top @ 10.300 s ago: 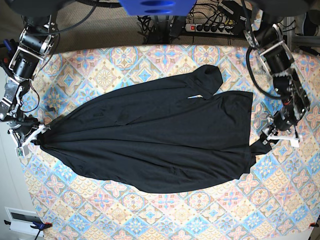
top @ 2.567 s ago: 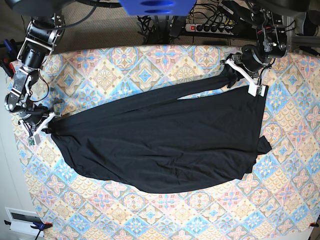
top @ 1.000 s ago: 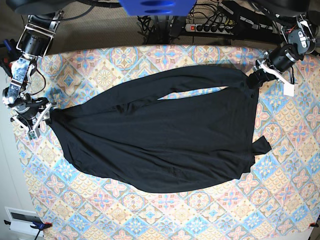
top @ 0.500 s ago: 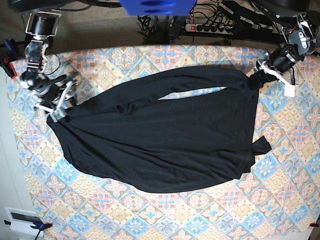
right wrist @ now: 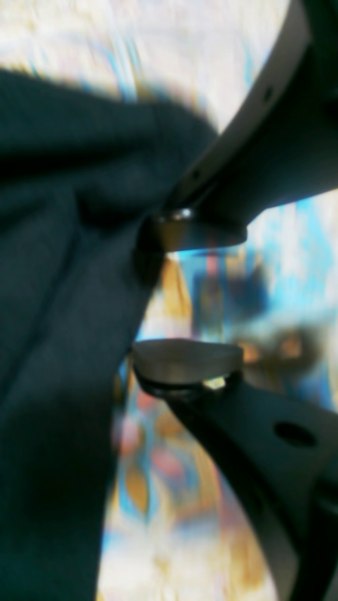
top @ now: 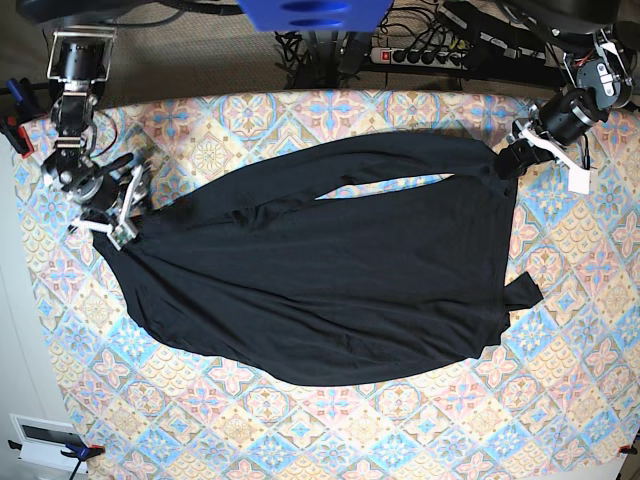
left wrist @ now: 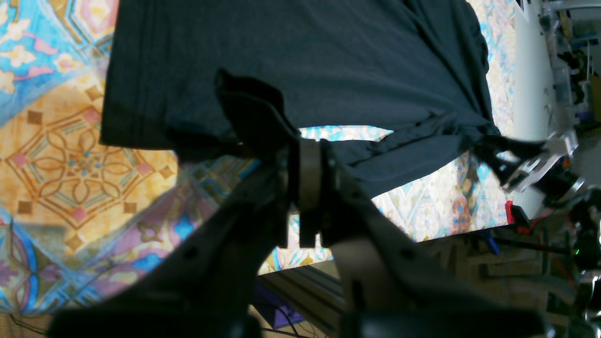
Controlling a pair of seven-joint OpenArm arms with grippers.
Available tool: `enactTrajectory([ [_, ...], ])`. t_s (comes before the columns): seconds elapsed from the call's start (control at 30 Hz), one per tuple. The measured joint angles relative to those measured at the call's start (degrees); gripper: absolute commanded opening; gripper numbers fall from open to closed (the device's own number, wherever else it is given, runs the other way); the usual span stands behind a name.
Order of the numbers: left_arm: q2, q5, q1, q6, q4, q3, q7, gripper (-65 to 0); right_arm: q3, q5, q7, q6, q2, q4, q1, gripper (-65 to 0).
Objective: Layout the t-shirt on the table in an organized manner, then fold the t-shirt properly
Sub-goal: 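Regrasp the shirt edge with the right gripper and pull it outward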
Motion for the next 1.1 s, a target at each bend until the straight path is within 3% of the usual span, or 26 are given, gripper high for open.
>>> enactTrajectory([
  [0.17,0.0,0.0,0.0,0.0,0.0,0.0,0.0,-65.0,-0.2,0.0,0.2,-0.1,0.3,0.2,0.2,-36.5],
  [0.27,0.0,0.0,0.0,0.0,0.0,0.0,0.0,-65.0,-4.0,-0.7,0.0,0.0,0.3,0.1,0.0,-36.5],
  [0.6,0.0,0.0,-0.2,0.0,0.0,0.0,0.0,-65.0,-8.0,-4.9,3.8,0.1,1.9,-2.3,0.8,-36.7],
  [0.7,0.0,0.0,-0.2,0.0,0.0,0.0,0.0,-65.0,-9.0,-4.1,3.8,0.2,2.2,-3.2,2.0,-42.4],
  [0.9,0.0,0.0,-0.2,0.0,0.0,0.0,0.0,-65.0,-9.9,-4.8,3.7,0.3,1.6,-3.3,2.6,-65.0],
  [1.1,-1.4,0.0,-0.2,0.0,0.0,-0.1,0.0,-65.0,-7.3,-5.6,2.4,0.3,1.2,-2.6,2.2,-65.0],
])
